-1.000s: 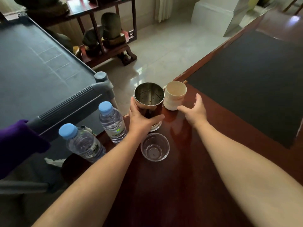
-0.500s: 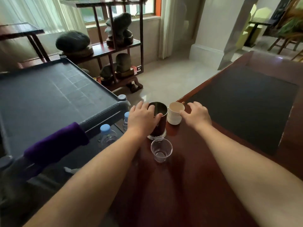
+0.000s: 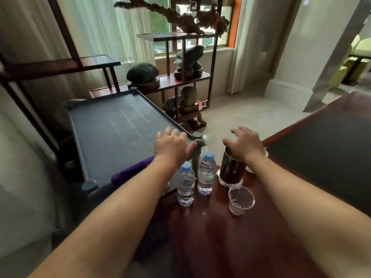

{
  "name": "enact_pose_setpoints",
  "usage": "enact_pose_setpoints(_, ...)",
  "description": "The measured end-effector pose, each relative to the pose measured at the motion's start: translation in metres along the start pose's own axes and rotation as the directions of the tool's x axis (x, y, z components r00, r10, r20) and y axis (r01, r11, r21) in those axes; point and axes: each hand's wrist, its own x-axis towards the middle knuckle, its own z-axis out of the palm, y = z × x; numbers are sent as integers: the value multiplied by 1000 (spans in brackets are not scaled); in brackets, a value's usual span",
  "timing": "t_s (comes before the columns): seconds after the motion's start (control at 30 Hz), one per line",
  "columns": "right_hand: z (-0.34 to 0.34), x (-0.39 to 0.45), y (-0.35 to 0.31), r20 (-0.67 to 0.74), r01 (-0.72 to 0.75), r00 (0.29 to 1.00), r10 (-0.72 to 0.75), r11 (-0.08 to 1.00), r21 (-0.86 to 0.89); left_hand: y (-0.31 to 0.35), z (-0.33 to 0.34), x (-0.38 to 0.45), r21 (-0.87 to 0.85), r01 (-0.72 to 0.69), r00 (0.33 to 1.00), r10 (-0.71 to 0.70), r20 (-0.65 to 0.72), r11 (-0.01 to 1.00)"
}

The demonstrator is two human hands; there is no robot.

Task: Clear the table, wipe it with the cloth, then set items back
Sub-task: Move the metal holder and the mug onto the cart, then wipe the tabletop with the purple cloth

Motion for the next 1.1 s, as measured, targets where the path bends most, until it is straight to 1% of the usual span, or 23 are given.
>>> enact_pose_setpoints(0.13, 19, 3, -65, 28, 53, 998, -56, 992, 116, -57, 1, -16, -30, 145, 989, -145, 20, 989)
enact_pose_setpoints(0.27, 40, 2, -124, 124, 80, 986, -114, 964, 255, -107, 7, -40, -50, 267, 963, -264, 63, 962)
enact_pose_setpoints(0.33, 49, -1, -148, 161, 77, 979, -128, 954, 290, -125, 7, -53, -36, 336, 939, -331, 96, 941)
enact_pose_setpoints(0.43, 64, -7, -174, 242, 67, 961, -136, 959, 274, -146, 7, -70, -32, 474, 868, -461, 182, 880)
enact_pose_setpoints(0.53, 78, -10, -191, 369, 52, 923, -113, 984, 172, -161, 13, -80, -98, 610, 768, -556, 317, 787)
enact_pose_setpoints(0.7, 100, -16, -201, 461, -38, 887, -1, 997, 74, -169, 31, -85, -187, 673, 704, -543, 458, 716)
enact_pose_setpoints(0.8, 111, -18, -202, 494, -93, 869, 39, 992, 85, -168, 43, -80, -219, 709, 668, -539, 514, 670)
enact_pose_setpoints(0.87, 118, -19, -203, 517, -142, 854, 54, 981, 132, -167, 48, -74, -263, 725, 656, -520, 547, 637)
enact_pose_setpoints(0.93, 125, -20, -202, 556, -213, 829, 55, 952, 222, -166, 52, -68, -318, 734, 654, -498, 569, 600)
enact_pose_setpoints(1.03, 130, -21, -200, 570, -285, 820, 53, 901, 326, -167, 56, -62, -393, 737, 665, -484, 569, 550)
enact_pose_setpoints(1.1, 131, -20, -197, 575, -316, 816, 53, 875, 367, -168, 59, -60, -467, 740, 672, -495, 551, 484)
